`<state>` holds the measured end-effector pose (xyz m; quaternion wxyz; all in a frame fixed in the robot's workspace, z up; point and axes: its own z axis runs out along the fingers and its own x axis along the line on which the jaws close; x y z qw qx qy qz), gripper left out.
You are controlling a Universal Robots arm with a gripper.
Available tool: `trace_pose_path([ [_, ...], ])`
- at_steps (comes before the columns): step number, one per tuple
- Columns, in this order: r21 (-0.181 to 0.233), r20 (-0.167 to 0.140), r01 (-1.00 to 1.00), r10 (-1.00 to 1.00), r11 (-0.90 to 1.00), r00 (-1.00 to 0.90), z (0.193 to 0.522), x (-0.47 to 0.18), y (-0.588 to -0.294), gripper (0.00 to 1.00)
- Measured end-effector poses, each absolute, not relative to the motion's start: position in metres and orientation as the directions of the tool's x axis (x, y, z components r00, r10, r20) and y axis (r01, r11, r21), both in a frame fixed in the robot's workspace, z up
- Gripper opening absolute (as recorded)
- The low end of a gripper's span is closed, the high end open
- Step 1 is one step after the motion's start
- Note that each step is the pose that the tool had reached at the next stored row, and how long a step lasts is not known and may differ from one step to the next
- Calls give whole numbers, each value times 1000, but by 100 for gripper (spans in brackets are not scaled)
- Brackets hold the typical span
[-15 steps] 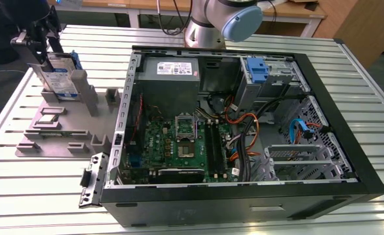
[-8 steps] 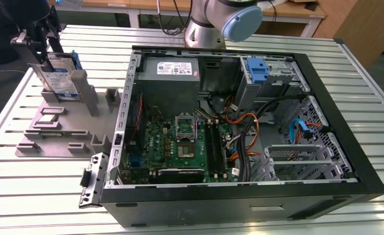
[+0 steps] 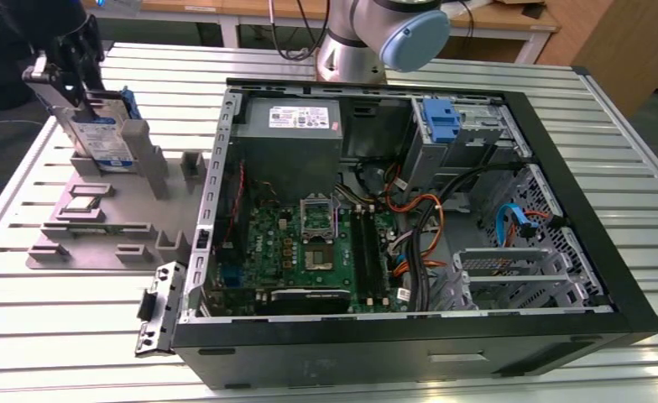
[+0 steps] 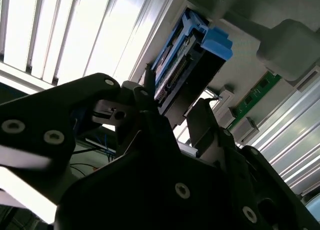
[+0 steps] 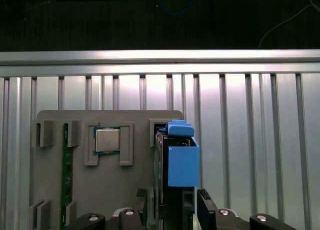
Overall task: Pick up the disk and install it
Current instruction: 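Pick up the disk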
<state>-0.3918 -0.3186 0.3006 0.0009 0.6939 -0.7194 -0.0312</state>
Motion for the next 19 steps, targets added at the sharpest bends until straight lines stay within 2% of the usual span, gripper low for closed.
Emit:
trace_pose_path([
  [1,46,-42,-998,-998,35,-37,301,-392,-319,51],
  [2,46,-42,-998,-998,35,-37,301,-392,-319,51],
  [3,46,-42,-998,-998,35,-37,301,-392,-319,45],
  [19,46,-42,-998,-998,35,-37,302,-392,-319,45],
])
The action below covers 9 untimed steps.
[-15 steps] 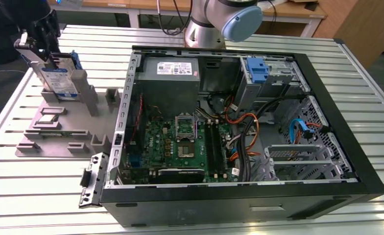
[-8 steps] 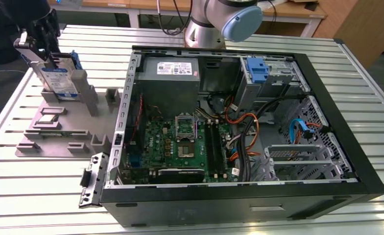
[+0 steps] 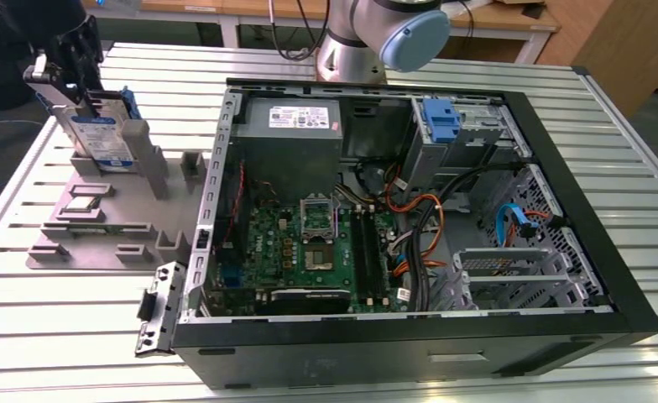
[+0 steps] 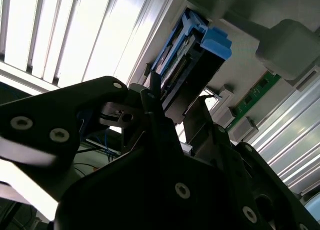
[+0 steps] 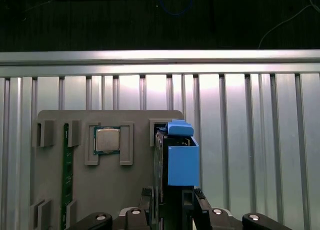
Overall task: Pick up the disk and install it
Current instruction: 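Pick up the disk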
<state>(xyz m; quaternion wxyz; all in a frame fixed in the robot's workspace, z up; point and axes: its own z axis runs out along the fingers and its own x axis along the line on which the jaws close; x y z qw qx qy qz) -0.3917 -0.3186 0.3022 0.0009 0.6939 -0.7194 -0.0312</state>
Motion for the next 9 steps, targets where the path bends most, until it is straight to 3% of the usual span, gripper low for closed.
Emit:
trace_pose_path([
  [3,46,-42,-998,-998,35,-37,302,-392,-319,45],
  [5,46,-42,-998,-998,35,-37,302,-392,-319,37],
  [9,46,-42,-998,-998,35,-37,302,-392,-319,35],
])
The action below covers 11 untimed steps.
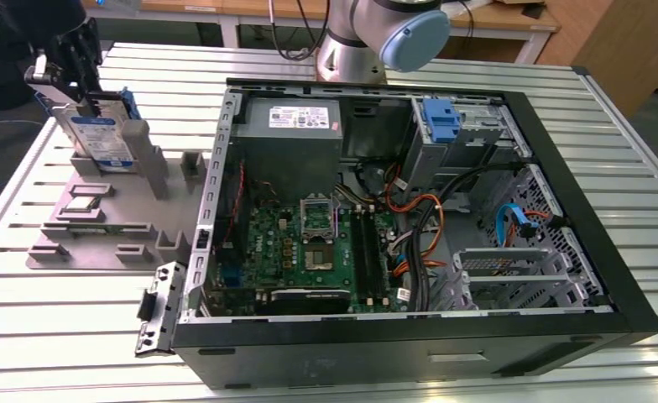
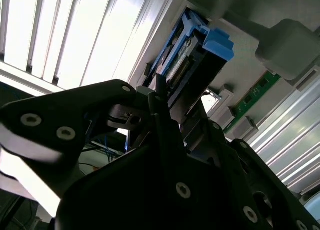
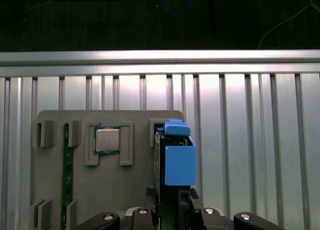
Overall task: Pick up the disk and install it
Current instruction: 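Pick up the disk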
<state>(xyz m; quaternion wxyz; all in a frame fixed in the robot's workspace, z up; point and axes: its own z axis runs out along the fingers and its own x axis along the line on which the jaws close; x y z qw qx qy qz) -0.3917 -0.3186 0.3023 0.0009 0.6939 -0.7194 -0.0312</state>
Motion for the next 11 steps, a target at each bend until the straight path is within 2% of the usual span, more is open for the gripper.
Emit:
trace_pose_path([
  [11,46,-42,-998,-998,35,-37,303,-392,-319,35],
])
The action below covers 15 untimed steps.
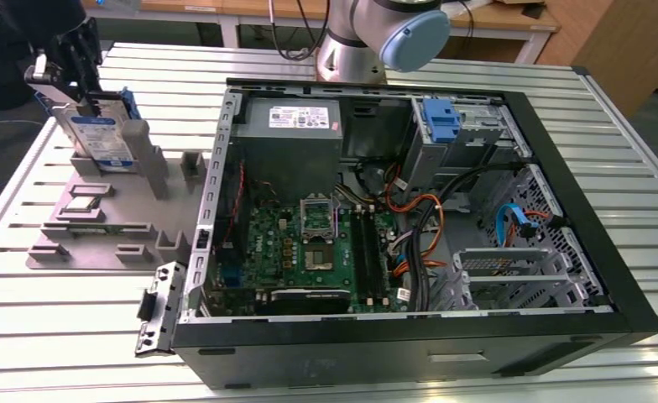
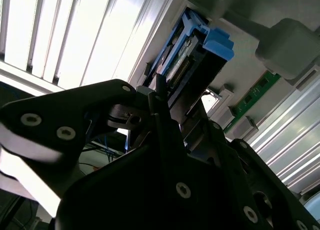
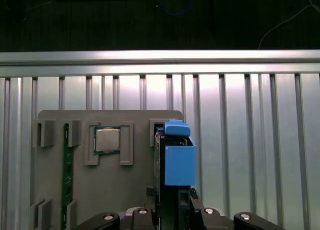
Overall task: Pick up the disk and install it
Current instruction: 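Pick up the disk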
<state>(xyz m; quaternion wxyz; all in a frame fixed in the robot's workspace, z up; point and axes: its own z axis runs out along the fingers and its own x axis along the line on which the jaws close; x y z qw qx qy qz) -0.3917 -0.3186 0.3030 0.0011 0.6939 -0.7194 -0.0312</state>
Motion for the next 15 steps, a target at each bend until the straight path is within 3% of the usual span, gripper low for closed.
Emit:
trace_pose_path([
  [15,46,-42,-998,-998,35,-37,349,-392,-319,35],
])
